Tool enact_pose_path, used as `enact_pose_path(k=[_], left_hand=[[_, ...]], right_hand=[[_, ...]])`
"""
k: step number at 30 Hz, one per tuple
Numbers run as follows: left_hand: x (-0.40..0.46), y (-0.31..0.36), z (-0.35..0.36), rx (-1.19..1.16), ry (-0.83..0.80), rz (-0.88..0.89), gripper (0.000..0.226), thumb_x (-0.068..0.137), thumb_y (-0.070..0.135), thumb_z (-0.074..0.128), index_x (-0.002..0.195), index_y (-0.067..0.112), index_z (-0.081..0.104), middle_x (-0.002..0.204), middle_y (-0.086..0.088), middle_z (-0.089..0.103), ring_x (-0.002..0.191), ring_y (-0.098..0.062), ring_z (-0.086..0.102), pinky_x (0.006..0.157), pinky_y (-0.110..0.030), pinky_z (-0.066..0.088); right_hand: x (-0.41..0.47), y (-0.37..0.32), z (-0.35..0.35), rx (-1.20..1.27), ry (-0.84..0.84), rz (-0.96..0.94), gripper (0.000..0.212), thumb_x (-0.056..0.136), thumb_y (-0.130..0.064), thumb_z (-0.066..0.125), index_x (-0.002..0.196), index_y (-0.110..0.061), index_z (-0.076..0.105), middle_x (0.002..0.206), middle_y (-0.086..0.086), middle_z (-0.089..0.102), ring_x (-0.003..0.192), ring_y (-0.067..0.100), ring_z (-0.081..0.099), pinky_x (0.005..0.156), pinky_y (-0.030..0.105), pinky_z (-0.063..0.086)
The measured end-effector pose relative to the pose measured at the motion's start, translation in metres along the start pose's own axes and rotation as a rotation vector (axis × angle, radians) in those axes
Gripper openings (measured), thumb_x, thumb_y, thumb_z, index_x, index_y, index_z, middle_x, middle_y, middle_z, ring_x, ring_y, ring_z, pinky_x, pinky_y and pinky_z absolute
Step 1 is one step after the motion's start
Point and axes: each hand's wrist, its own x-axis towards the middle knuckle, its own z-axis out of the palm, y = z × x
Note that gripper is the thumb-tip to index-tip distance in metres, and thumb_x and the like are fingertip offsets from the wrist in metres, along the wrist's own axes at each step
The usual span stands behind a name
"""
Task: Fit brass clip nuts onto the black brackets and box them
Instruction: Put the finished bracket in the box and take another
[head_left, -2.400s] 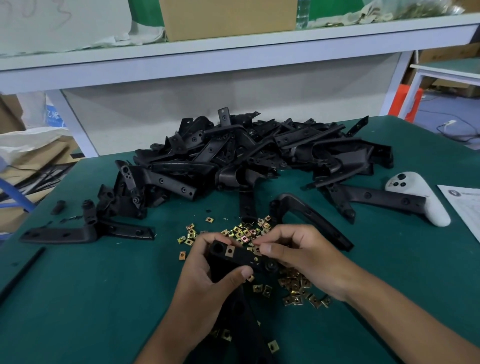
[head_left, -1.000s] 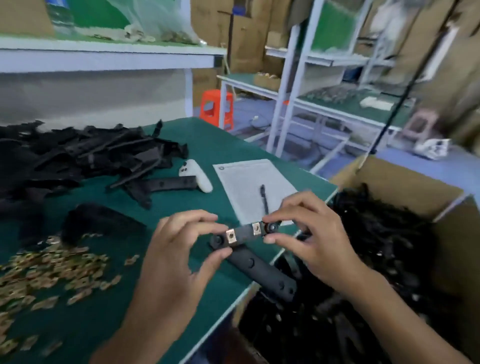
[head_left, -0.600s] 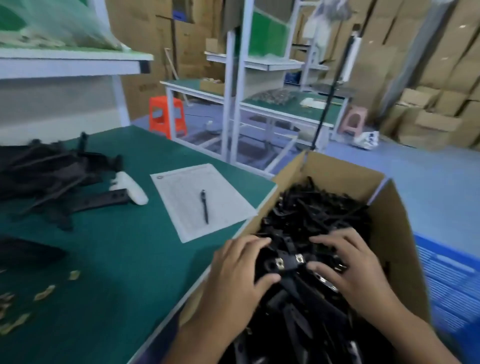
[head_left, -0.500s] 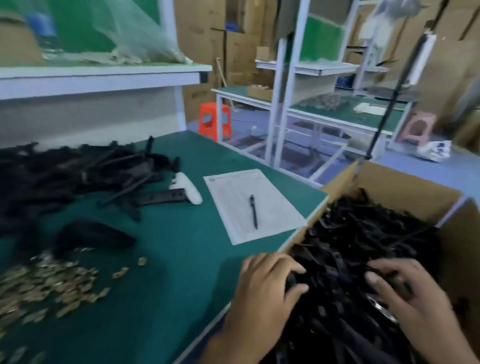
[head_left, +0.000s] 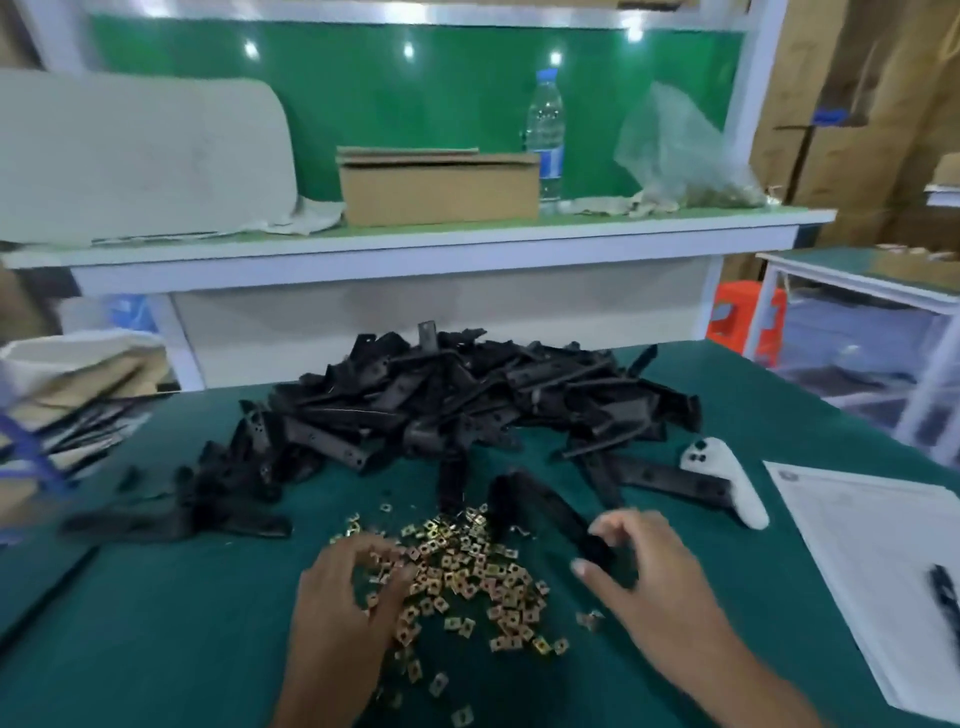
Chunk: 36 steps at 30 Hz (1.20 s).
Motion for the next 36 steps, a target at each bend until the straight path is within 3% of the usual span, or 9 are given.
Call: enact_pose_path(k=[4,7,10,14,17,21,26,30,36], left_hand=[[0.006,-0.01,0.005,-0.052,0.037,-0.105,0.021,0.076,0.046,0.08,0.085,0.044,0.062,0.088,0.033,0.066,0.084,0.0,0.061,0.071,-0.021,0.043],[0.006,-0.007,0.009,-0.127,0.077,-0.086,0.023,0.072,0.06,0.075,0.086,0.048,0.062,0.081,0.024,0.066,0.078,-0.006,0.061,0.069,-0.024,0.044],[0.007,-0.005,0.015,-0.184,0.114,-0.027,0.033,0.077,0.073,0.06,0.091,0.043,0.064,0.092,0.026,0.064,0.09,-0.001,0.06,0.074,-0.029,0.047],[0.007,0.0,0.015,-0.463,0.02,-0.076,0.077,0.074,0.08,0.061,0.141,0.047,0.04,0.137,0.035,0.05,0.124,0.011,0.051,0.093,-0.015,0.047],[0.007,-0.001,0.012,-0.569,0.092,-0.102,0.054,0.078,0.074,0.064,0.126,0.054,0.052,0.125,0.024,0.064,0.114,0.003,0.062,0.087,-0.017,0.051],[0.01,0.001,0.01,-0.555,0.092,-0.141,0.022,0.082,0.064,0.07,0.098,0.05,0.064,0.094,0.019,0.071,0.086,0.003,0.067,0.07,-0.01,0.05],[0.005,0.0,0.014,-0.576,-0.161,-0.146,0.027,0.076,0.059,0.068,0.099,0.047,0.06,0.095,0.012,0.07,0.089,-0.008,0.069,0.076,-0.025,0.058],[0.002,0.001,0.016,-0.504,-0.274,-0.093,0.025,0.081,0.059,0.065,0.102,0.047,0.061,0.097,0.014,0.071,0.09,-0.005,0.068,0.075,-0.02,0.054],[0.0,0.004,0.013,-0.52,-0.331,-0.05,0.025,0.087,0.061,0.063,0.102,0.04,0.064,0.095,0.012,0.071,0.087,-0.006,0.069,0.073,-0.02,0.053]], right_hand=[[0.068,0.001,0.038,-0.405,-0.027,0.043,0.044,0.094,-0.051,0.064,0.129,-0.031,0.047,0.125,-0.008,0.045,0.117,0.016,0.043,0.099,0.029,0.041],[0.081,0.002,0.043,-0.538,0.076,0.017,0.029,0.102,-0.047,0.053,0.12,-0.027,0.062,0.11,-0.008,0.062,0.103,0.016,0.051,0.084,0.029,0.047],[0.081,-0.015,0.033,-0.086,-0.015,0.016,0.016,0.1,-0.049,0.054,0.096,-0.04,0.067,0.085,-0.015,0.064,0.079,0.005,0.056,0.07,0.029,0.047],[0.062,-0.065,0.044,0.463,-0.668,0.241,0.015,0.087,-0.054,0.066,0.099,-0.045,0.066,0.097,-0.029,0.066,0.088,-0.011,0.062,0.077,0.013,0.048],[0.049,-0.08,0.062,0.608,-0.876,0.222,0.019,0.09,-0.042,0.068,0.098,-0.028,0.079,0.09,-0.016,0.074,0.086,-0.001,0.069,0.075,0.011,0.047],[0.05,-0.06,0.067,0.812,-0.753,0.333,0.02,0.096,-0.031,0.062,0.109,-0.033,0.076,0.105,-0.013,0.074,0.095,0.004,0.068,0.08,0.019,0.052],[0.065,-0.033,0.062,1.358,-0.494,0.576,0.056,0.076,0.019,0.047,0.128,0.002,0.058,0.111,0.016,0.075,0.1,0.021,0.074,0.081,0.031,0.062],[0.065,-0.03,0.066,1.464,-0.523,0.565,0.052,0.082,0.014,0.053,0.133,0.001,0.052,0.129,0.024,0.066,0.116,0.031,0.069,0.084,0.033,0.061],[0.062,-0.031,0.07,1.362,-0.459,0.617,0.049,0.078,-0.006,0.069,0.127,-0.004,0.063,0.1,0.01,0.076,0.076,0.011,0.071,0.073,0.022,0.062]])
